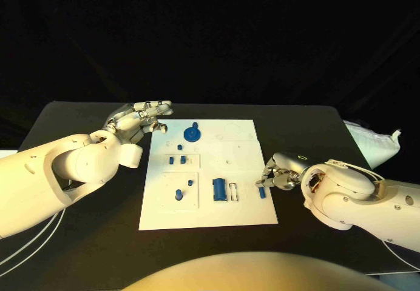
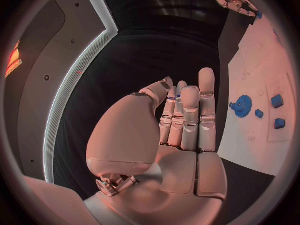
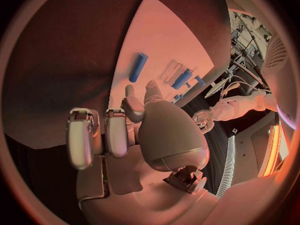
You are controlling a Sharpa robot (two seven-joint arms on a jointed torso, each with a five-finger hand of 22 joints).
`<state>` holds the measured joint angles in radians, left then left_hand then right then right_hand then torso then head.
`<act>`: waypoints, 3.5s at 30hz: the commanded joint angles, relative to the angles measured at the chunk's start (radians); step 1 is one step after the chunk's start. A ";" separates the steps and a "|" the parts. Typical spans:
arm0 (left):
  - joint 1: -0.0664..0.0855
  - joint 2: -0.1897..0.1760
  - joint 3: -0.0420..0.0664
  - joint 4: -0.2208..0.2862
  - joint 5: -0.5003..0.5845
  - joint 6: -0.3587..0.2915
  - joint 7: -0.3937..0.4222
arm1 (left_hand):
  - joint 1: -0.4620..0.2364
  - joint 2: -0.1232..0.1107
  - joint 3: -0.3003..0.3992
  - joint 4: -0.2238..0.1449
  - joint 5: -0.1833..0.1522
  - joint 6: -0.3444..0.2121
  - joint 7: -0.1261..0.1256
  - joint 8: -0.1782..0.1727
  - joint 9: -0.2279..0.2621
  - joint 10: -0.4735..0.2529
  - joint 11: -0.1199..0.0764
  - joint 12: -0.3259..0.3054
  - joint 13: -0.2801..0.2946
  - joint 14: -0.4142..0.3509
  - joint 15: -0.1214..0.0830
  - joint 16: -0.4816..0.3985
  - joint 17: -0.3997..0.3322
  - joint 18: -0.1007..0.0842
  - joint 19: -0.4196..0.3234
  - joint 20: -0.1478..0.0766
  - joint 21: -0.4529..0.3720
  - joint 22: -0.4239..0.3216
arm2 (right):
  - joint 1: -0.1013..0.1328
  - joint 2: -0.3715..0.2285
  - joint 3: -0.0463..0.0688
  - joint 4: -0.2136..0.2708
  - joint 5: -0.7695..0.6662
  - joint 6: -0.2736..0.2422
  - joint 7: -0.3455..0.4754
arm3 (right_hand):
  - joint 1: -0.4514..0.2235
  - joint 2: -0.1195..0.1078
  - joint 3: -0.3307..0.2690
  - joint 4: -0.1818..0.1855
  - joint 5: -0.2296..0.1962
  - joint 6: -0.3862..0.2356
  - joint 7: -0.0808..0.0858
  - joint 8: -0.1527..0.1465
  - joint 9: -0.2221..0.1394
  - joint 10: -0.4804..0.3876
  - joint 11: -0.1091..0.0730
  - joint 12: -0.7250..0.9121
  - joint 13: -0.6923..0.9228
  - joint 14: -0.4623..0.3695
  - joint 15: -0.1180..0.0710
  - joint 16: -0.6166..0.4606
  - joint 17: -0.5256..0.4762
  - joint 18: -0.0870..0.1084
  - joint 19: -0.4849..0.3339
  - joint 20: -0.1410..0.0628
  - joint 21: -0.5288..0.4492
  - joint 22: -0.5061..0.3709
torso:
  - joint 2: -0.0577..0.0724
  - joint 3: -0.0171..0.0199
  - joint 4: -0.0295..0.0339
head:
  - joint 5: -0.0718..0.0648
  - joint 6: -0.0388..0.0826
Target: Assemble the parts on the task board
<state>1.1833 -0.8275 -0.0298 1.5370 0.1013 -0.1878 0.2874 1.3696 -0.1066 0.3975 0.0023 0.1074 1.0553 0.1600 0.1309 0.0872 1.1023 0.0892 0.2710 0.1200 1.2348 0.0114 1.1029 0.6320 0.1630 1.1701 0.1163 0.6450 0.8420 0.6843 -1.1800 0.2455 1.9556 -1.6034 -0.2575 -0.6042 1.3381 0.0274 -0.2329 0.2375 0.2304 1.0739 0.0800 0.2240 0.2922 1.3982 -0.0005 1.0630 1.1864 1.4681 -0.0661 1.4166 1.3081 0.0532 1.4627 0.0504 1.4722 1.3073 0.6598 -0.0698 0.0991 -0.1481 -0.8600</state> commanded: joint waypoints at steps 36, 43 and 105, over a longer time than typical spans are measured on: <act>-0.001 0.001 0.000 0.000 -0.008 0.023 -0.001 | -0.004 0.010 -0.008 0.002 -0.006 -0.003 -0.002 0.005 -0.001 -0.009 0.002 0.005 0.001 -0.006 0.000 -0.003 -0.005 0.020 -0.007 -0.003 -0.004 -0.002 | -0.038 0.057 0.000 -0.028 -0.203 0.156 -0.003 | 0.220 0.011 0.117 -0.111 -0.091 0.033 -0.012 -0.010 0.039 0.001 -0.011 0.020 0.054 0.066 -0.010 0.015 0.076 -0.018 0.021 -0.015 0.014 0.139 | -0.001 -0.0010 0.0010 | 0.006 -0.012; -0.001 0.002 0.000 -0.003 -0.008 0.023 -0.002 | -0.004 0.010 -0.008 0.002 -0.006 -0.003 -0.002 0.005 -0.001 -0.009 0.002 0.005 0.001 -0.006 0.000 -0.003 -0.005 0.020 -0.007 -0.003 -0.004 -0.002 | -0.040 0.070 -0.001 -0.027 -0.232 0.173 -0.002 | 0.254 0.007 0.169 -0.141 -0.077 0.045 -0.009 -0.019 0.041 -0.003 -0.010 0.014 0.054 0.066 -0.009 0.016 0.079 -0.019 0.023 -0.014 0.017 0.143 | -0.002 -0.0010 0.0009 | 0.003 -0.013; -0.001 0.009 0.000 0.002 -0.017 0.038 -0.015 | -0.003 0.013 -0.010 0.003 -0.005 -0.004 -0.002 0.006 -0.001 -0.012 0.002 0.008 0.001 -0.007 0.000 -0.002 -0.006 0.020 -0.008 -0.002 -0.005 -0.003 | -0.028 0.164 -0.001 -0.021 0.148 -0.047 -0.017 | -0.099 -0.123 0.396 0.045 0.214 0.089 -0.031 -0.036 0.120 0.041 -0.025 0.013 0.064 0.068 -0.020 0.013 0.083 -0.021 0.030 -0.022 0.021 0.152 | -0.001 -0.0001 -0.0011 | 0.016 -0.010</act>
<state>1.1823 -0.8204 -0.0300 1.5363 0.0907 -0.1713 0.2725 1.3657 -0.1027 0.3946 0.0054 0.1074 1.0553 0.1600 0.1308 0.0875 1.0988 0.0926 0.2752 0.1198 1.2348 0.0114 1.1029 0.6267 0.1631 1.1701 0.1163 0.6451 0.8398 0.6574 -1.0200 0.2455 1.9349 -1.4239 -0.3230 -0.6147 1.2474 -0.0976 0.1683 0.2828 0.4509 1.1578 0.0465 0.1897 0.4153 1.4322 -0.0240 1.0740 1.2489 1.4665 -0.0790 1.4291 1.3078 0.0425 1.4661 0.0322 1.4873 1.3073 0.6590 -0.0702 0.0986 -0.1324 -0.8702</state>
